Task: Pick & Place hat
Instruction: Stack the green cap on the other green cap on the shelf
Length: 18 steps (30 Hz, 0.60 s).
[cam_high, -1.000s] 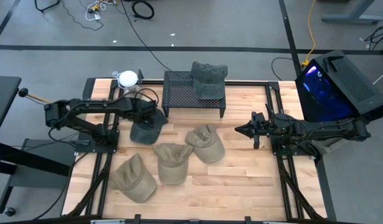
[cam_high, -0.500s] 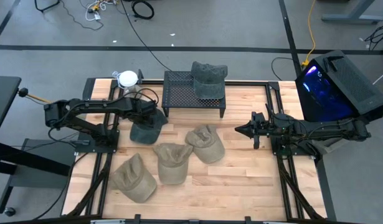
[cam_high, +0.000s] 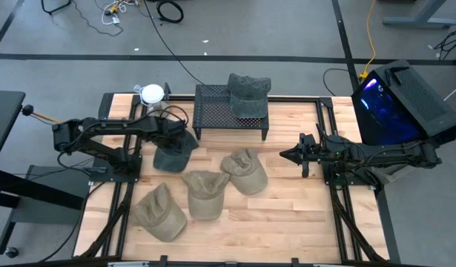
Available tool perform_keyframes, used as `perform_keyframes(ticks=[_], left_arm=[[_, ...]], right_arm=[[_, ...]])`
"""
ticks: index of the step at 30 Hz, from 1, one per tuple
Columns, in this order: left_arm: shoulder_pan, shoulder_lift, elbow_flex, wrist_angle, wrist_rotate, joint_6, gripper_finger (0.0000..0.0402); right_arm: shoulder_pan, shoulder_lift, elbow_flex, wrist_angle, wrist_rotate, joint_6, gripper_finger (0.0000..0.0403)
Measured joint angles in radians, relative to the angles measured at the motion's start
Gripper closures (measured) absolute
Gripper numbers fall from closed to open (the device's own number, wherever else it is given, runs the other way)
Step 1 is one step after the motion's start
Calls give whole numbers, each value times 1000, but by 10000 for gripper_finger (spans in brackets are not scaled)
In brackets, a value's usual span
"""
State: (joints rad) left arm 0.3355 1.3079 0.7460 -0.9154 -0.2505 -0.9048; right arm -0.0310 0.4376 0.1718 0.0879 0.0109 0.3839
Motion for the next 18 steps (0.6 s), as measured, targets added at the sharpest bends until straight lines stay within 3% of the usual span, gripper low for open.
perform_keyframes(ticks=[10,18], left_arm=[[-2,-56,34,-44,22,-4,399],[-2,-76,205,-237,-30,9,400]], right_arm=[[0,0,0,0,-1,0,403],[0,0,0,0,-1,-4,403]])
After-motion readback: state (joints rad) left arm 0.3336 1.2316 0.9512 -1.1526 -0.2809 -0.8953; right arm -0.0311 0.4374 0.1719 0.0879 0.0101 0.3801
